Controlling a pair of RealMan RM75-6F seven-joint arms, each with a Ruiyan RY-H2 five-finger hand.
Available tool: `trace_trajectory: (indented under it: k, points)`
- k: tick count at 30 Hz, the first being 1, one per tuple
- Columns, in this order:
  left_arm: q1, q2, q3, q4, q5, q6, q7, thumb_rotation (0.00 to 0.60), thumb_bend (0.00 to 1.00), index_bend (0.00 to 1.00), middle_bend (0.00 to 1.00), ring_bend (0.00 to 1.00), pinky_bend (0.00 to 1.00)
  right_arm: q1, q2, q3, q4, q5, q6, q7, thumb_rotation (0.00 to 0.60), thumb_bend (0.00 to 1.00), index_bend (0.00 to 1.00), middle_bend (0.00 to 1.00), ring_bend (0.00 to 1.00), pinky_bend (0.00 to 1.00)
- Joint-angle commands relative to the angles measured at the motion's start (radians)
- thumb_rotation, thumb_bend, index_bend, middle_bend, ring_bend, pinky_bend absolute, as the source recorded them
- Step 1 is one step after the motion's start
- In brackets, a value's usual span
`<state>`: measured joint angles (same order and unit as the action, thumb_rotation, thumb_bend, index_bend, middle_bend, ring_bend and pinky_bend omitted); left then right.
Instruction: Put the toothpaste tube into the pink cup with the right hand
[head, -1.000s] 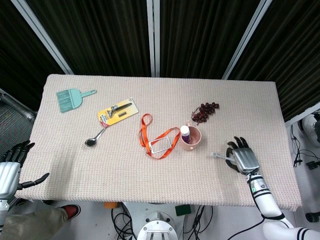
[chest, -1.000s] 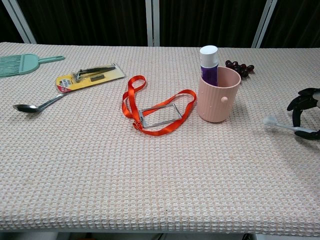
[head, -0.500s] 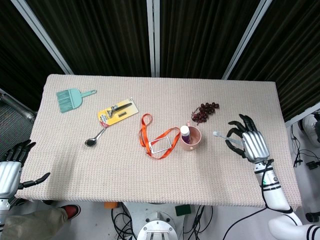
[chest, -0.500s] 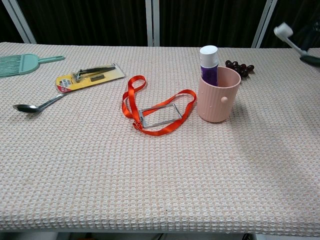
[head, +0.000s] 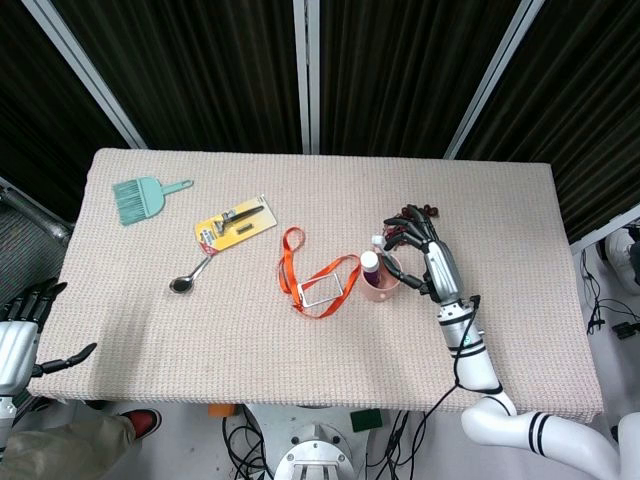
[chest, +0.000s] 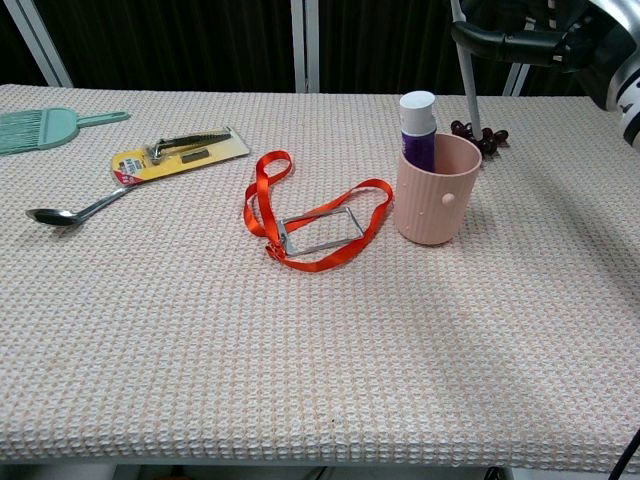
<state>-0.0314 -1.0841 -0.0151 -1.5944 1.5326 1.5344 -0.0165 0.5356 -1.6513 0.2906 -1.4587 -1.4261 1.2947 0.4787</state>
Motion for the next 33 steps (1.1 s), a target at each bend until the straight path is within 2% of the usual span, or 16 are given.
trace_trajectory:
  k: [1,6,7,9,11,12,13,14,17,21,23,24,27,30,33]
  points:
    - [0.001,0.000,0.000,0.003,0.003,0.002,-0.003,0.278,0.08,0.12,0.09,0.09,0.21,0.016,-0.059,0.011,0.058,0.051,-0.038,0.083,0.600,0.92,0.71,0.27,0.00,0.00]
    - [0.004,-0.002,0.002,0.007,0.003,0.007,-0.007,0.276,0.09,0.12,0.09,0.09,0.21,0.013,-0.083,-0.007,0.114,0.038,-0.033,0.105,0.600,0.91,0.70,0.27,0.00,0.00]
    - [0.005,-0.003,0.002,0.008,0.003,0.006,-0.007,0.276,0.09,0.12,0.09,0.09,0.21,0.012,-0.085,-0.014,0.127,0.028,-0.030,0.120,0.600,0.89,0.67,0.26,0.00,0.00]
    - [0.005,-0.004,0.004,0.009,0.003,0.005,-0.008,0.277,0.09,0.12,0.09,0.09,0.21,0.010,-0.084,-0.027,0.143,0.013,-0.033,0.146,0.600,0.81,0.53,0.23,0.00,0.00]
    - [0.004,-0.005,0.004,0.009,0.004,0.005,-0.007,0.276,0.09,0.12,0.09,0.09,0.21,0.010,-0.075,-0.044,0.156,-0.004,-0.042,0.167,0.600,0.62,0.21,0.14,0.00,0.00]
    - [0.004,-0.005,0.003,0.009,0.005,0.005,-0.007,0.276,0.08,0.12,0.09,0.09,0.21,0.009,-0.071,-0.049,0.159,-0.011,-0.041,0.174,0.600,0.53,0.10,0.10,0.00,0.00]
    - [0.004,-0.004,0.003,0.007,0.006,0.006,-0.005,0.277,0.08,0.12,0.09,0.09,0.21,0.008,-0.068,-0.052,0.165,-0.020,-0.035,0.182,0.600,0.43,0.03,0.06,0.00,0.00]
    - [0.003,-0.003,0.002,0.006,0.008,0.007,-0.004,0.277,0.08,0.12,0.09,0.09,0.21,0.006,-0.068,-0.055,0.171,-0.028,-0.026,0.186,0.600,0.35,0.00,0.03,0.00,0.00]
    - [0.003,0.000,0.002,-0.001,0.011,0.010,0.000,0.274,0.08,0.12,0.09,0.09,0.21,-0.005,-0.061,-0.058,0.183,-0.047,0.009,0.199,0.600,0.22,0.00,0.00,0.00,0.00]
    - [0.004,0.001,0.002,-0.004,0.012,0.012,0.002,0.275,0.08,0.12,0.09,0.09,0.21,-0.050,-0.027,-0.066,0.185,-0.095,0.122,0.208,0.600,0.23,0.00,0.00,0.00,0.00]
    - [0.006,0.000,0.003,-0.004,0.011,0.013,0.003,0.274,0.08,0.12,0.09,0.09,0.21,-0.093,0.014,-0.086,0.195,-0.136,0.207,0.165,0.600,0.26,0.00,0.00,0.00,0.00]
    - [0.006,0.000,0.003,-0.004,0.010,0.014,0.002,0.277,0.08,0.12,0.09,0.09,0.21,-0.113,0.039,-0.100,0.203,-0.153,0.234,0.122,0.600,0.28,0.00,0.00,0.00,0.00]
    - [0.006,-0.002,0.003,-0.005,0.014,0.015,0.004,0.277,0.08,0.12,0.09,0.09,0.21,-0.200,0.168,-0.174,0.187,-0.171,0.268,-0.131,0.600,0.30,0.00,0.00,0.00,0.00]
    - [0.004,-0.006,0.003,-0.008,0.020,0.016,0.010,0.274,0.08,0.12,0.09,0.09,0.21,-0.284,0.288,-0.230,0.082,-0.120,0.251,-0.368,0.600,0.30,0.00,0.00,0.00,0.00]
    - [0.001,-0.012,0.003,-0.010,0.025,0.017,0.015,0.274,0.08,0.12,0.09,0.09,0.21,-0.341,0.370,-0.257,-0.030,-0.044,0.226,-0.493,0.600,0.30,0.00,0.00,0.00,0.00]
